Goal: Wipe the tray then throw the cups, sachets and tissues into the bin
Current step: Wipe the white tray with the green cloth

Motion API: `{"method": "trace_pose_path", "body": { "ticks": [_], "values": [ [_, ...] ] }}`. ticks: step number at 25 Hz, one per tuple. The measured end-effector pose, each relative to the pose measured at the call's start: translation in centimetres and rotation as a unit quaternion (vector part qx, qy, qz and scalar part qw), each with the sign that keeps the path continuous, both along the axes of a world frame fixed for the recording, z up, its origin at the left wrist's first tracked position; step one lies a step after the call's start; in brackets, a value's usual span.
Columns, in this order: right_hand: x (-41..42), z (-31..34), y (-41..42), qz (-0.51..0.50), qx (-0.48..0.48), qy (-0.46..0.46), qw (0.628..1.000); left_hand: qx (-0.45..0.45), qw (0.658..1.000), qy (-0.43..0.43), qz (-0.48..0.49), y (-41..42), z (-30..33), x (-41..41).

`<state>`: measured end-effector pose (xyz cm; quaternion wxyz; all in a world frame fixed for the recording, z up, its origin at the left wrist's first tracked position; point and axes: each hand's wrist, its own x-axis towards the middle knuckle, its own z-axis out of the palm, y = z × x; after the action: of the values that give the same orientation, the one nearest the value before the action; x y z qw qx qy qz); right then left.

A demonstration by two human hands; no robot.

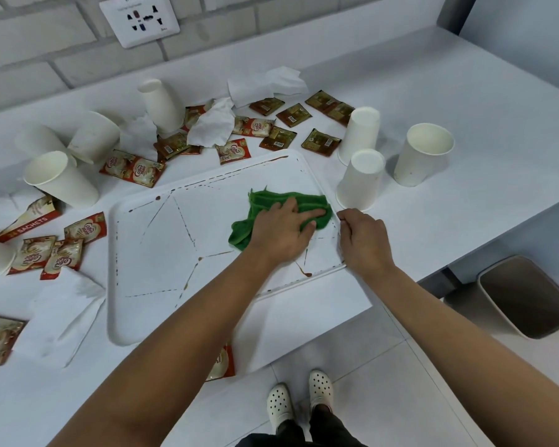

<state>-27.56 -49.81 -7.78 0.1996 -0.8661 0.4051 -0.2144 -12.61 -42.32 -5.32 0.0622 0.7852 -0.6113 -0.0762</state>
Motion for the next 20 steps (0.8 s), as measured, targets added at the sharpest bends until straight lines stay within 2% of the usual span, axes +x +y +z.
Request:
{"method": "trace_pose_path", "body": {
  "ticks": [3, 6, 9, 14, 20],
  "values": [
    [-0.1, 0.2, 0.0, -0.002, 0.009, 0.002, 1.000, -0.027, 1.000, 0.005, -0.010, 1.5, 0.0, 1.9],
    [-0.1, 0.3, 0.0, 0.001, 0.016, -0.010, 1.000, -0.039, 0.996, -0.022, 0.075, 1.4, -0.5, 4.0],
    [-0.2, 0.3, 0.0, 0.002, 0.018, -0.023, 1.000, -0.023, 0.988, -0.010, 0.153, -0.7, -0.7, 3.9],
    [0.0, 0.1, -0.1, -0.005, 0.000, -0.019, 1.000, -0.002, 1.000, 0.010, 0.027, -1.5, -0.4, 0.2],
    [-0.1, 0.1, 0.0, -0.005, 0.010, -0.009, 1.000, -0.024, 0.992, 0.061, -0.107, 3.2, 0.0, -0.5]
  ]
}}
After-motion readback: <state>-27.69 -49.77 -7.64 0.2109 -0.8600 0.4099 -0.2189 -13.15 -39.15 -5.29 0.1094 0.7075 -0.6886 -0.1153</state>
